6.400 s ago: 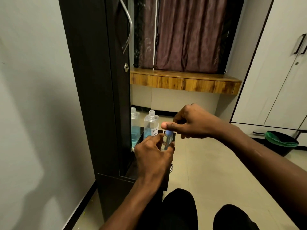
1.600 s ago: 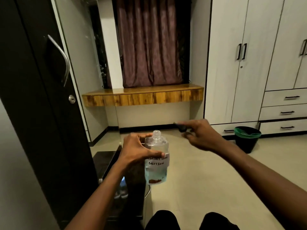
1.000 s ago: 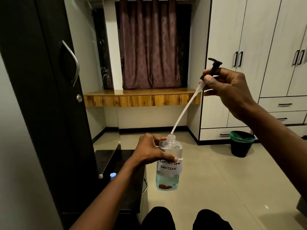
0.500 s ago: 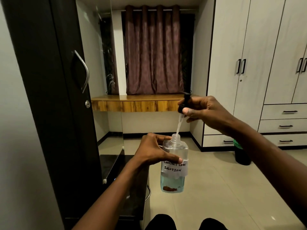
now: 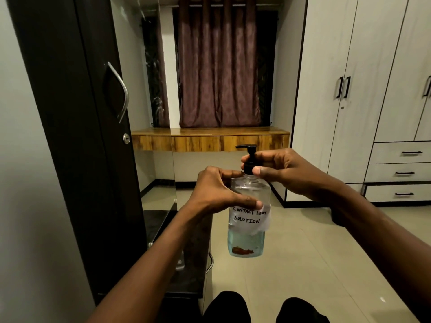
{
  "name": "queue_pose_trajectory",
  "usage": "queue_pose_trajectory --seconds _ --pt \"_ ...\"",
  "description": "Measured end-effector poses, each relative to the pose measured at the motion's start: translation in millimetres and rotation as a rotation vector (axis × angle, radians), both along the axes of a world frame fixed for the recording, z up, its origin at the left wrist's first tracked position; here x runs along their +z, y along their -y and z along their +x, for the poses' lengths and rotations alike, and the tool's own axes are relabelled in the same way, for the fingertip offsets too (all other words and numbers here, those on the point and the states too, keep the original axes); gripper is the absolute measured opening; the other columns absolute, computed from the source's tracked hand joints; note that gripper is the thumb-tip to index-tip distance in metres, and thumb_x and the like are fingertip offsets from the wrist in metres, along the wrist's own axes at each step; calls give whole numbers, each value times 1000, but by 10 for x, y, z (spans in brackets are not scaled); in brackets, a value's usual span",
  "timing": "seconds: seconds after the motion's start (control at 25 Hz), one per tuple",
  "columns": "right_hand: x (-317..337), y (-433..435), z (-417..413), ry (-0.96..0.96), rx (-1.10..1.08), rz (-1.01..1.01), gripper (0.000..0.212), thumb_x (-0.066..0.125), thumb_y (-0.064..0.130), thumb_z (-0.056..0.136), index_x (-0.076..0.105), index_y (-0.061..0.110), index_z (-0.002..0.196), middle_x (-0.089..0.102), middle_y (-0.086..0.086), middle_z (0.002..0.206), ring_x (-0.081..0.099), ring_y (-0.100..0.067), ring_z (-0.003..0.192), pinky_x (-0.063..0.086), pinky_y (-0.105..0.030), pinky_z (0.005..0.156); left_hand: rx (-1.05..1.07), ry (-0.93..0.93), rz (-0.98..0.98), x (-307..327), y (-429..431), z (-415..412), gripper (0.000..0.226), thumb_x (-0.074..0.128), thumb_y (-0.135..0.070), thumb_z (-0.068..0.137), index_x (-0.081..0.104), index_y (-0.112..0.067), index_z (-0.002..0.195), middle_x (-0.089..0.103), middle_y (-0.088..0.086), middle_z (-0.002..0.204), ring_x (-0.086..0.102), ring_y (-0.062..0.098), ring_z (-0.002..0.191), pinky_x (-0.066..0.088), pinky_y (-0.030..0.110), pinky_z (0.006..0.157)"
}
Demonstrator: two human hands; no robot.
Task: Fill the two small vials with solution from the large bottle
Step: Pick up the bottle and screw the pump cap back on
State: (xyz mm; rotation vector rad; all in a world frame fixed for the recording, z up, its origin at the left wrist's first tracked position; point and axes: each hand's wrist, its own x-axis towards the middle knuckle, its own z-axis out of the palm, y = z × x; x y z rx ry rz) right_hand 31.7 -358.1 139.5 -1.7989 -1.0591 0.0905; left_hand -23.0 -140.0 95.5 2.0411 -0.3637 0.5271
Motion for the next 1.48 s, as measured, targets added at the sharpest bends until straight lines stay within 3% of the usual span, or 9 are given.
queue_pose_trajectory --seconds 0.28,0.4,0.52,0.64,0.88,1.04,1.12,1.32,1.48 --pt "-93 -173 -161 421 -580 10 48 86 59 63 69 19 83 72 6 73 69 -6 65 55 -16 56 6 31 52 -49 75 -41 61 97 -44 55 79 -20 108 81 -6 94 77 4 82 62 23 69" --pt "-46 -153 -119 62 -425 111 56 74 61 76 67 19 112 73 0 104 71 -14 98 60 -33 88 35 52 31 -31 63 -36 60 100 -41 51 76 -31 105 79 -12 95 74 -4 82 59 15 67" --pt "11 -80 -99 -309 -60 312 64 72 23 84 49 21 143 71 -6 126 66 -24 123 54 -42 104 51 58 29 -21 49 -22 77 101 -43 47 75 -19 116 79 -5 107 75 -2 89 62 20 74" --pt "-22 -87 -97 -94 -64 131 70 75 9 86 45 26 146 77 -2 118 73 -17 111 61 -31 91 30 64 41 -35 39 -30 72 100 -43 51 77 -19 115 80 -6 101 76 1 87 64 25 74" --pt "-10 -258 -191 280 -519 71 86 83 69 54 57 24 123 70 3 90 69 -6 78 61 -23 72 46 91 57 -23 86 -43 56 99 -40 54 79 -23 104 80 -9 87 75 -1 76 59 18 63" --pt "107 -209 -168 -182 -134 149 77 80 31 81 41 28 148 69 -5 130 68 -15 119 54 -40 103 68 88 32 9 52 -22 71 100 -42 50 76 -19 113 80 -5 99 75 -1 83 62 22 70" --pt "113 -186 -162 -93 -156 125 77 80 14 84 40 24 149 76 -6 119 72 -16 112 57 -40 99 56 83 32 -1 34 -14 70 99 -45 48 78 -21 110 81 -7 95 76 -1 81 62 22 68" --pt "46 -341 -252 235 -556 10 82 84 63 58 55 24 125 69 5 91 67 -5 82 54 -18 67 47 94 75 -25 31 -10 57 98 -43 51 77 -29 102 80 -10 88 74 -3 75 58 15 62" --pt "126 -273 -232 -182 -177 103 65 75 29 90 43 26 146 70 -12 124 68 -14 117 53 -38 103 86 105 76 -38 -44 62 82 100 -45 49 74 -15 121 77 -9 108 73 -3 87 60 16 71"
